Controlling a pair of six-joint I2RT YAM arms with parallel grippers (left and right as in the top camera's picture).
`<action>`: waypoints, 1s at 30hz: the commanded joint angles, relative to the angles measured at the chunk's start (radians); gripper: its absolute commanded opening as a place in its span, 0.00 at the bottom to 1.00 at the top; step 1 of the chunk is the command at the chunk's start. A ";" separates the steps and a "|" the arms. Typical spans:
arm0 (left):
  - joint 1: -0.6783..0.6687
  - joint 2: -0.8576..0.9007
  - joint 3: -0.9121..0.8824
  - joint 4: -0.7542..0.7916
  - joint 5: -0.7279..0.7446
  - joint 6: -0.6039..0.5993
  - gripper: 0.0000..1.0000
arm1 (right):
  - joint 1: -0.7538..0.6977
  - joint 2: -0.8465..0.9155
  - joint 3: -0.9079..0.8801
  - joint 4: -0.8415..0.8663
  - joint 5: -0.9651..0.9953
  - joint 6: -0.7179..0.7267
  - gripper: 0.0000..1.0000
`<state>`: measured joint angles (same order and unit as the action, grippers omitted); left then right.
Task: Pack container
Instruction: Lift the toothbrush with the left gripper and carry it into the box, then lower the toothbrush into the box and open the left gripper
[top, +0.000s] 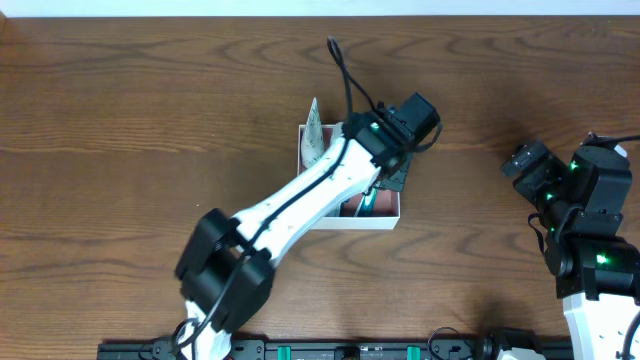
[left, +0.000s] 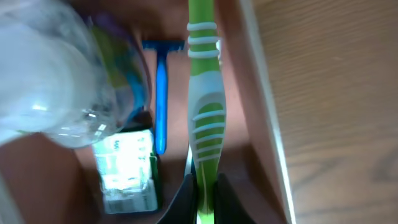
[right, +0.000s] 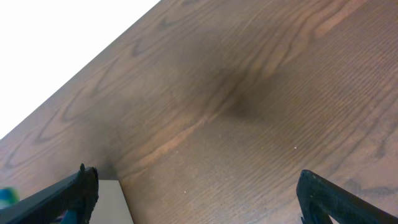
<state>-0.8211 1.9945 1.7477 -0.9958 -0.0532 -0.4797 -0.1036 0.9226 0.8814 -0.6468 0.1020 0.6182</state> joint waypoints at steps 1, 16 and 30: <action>-0.005 0.025 0.001 -0.005 -0.018 -0.119 0.06 | -0.008 0.000 0.003 -0.001 0.006 0.006 0.99; -0.007 0.031 0.001 -0.010 -0.002 -0.136 0.17 | -0.008 0.000 0.003 -0.001 0.006 0.006 0.99; -0.007 -0.068 0.011 -0.024 -0.011 -0.093 0.17 | -0.008 0.000 0.003 -0.001 0.006 0.006 0.99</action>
<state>-0.8230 2.0193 1.7451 -1.0145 -0.0525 -0.6010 -0.1036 0.9226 0.8810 -0.6468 0.1020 0.6182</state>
